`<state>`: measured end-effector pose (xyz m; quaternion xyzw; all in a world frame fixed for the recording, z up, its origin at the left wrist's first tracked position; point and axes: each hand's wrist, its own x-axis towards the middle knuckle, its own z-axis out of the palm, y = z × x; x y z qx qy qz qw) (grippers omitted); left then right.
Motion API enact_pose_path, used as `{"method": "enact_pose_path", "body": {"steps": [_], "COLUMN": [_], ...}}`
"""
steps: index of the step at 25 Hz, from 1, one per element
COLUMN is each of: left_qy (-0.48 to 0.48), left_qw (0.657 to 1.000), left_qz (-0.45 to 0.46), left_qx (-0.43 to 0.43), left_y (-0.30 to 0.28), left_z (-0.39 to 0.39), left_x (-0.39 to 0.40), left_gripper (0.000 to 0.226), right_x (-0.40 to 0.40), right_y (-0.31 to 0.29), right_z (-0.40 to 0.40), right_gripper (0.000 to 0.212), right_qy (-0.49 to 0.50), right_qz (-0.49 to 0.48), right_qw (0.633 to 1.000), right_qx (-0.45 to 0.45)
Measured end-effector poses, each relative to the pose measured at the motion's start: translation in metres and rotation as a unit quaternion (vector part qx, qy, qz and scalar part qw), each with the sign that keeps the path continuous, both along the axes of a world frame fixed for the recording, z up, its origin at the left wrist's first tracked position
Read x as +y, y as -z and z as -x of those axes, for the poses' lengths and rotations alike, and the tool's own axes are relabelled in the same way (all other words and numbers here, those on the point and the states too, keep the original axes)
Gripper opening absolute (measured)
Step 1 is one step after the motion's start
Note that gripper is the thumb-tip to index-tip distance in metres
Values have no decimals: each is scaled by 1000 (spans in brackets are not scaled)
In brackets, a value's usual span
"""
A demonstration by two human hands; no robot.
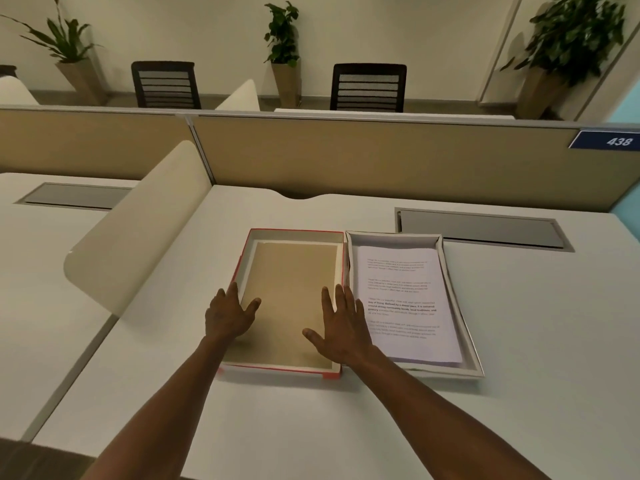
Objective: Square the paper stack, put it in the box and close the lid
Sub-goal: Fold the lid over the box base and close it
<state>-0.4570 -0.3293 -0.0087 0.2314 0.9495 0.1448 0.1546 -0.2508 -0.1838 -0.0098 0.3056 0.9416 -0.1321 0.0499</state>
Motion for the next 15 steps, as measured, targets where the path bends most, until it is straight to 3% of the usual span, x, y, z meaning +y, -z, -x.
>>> {"method": "enact_pose_path", "body": {"steps": [3,7,11,15], "left_qy": [-4,-56,-84,-106], "left_qw": [999,994,988,972], "left_qz": [5,-77,-93,-163], "left_qx": [-31,-56,-88,-133], "left_y": [5,4,0,-17], "left_z": [7,15,28,39], "left_x": [1,0,-4,-9], "left_gripper": [88,85,66,57], "right_x": [-1,-5,-6,-2], "right_y": [6,8,7,1], "right_z": [3,3,2,3], "right_gripper": [100,99,99,97], "right_qy": [11,17,14,32], "right_qz": [11,21,31,54], "right_qw": [999,998,998,998], "right_qx": [-42,-52,-49,-27]}}
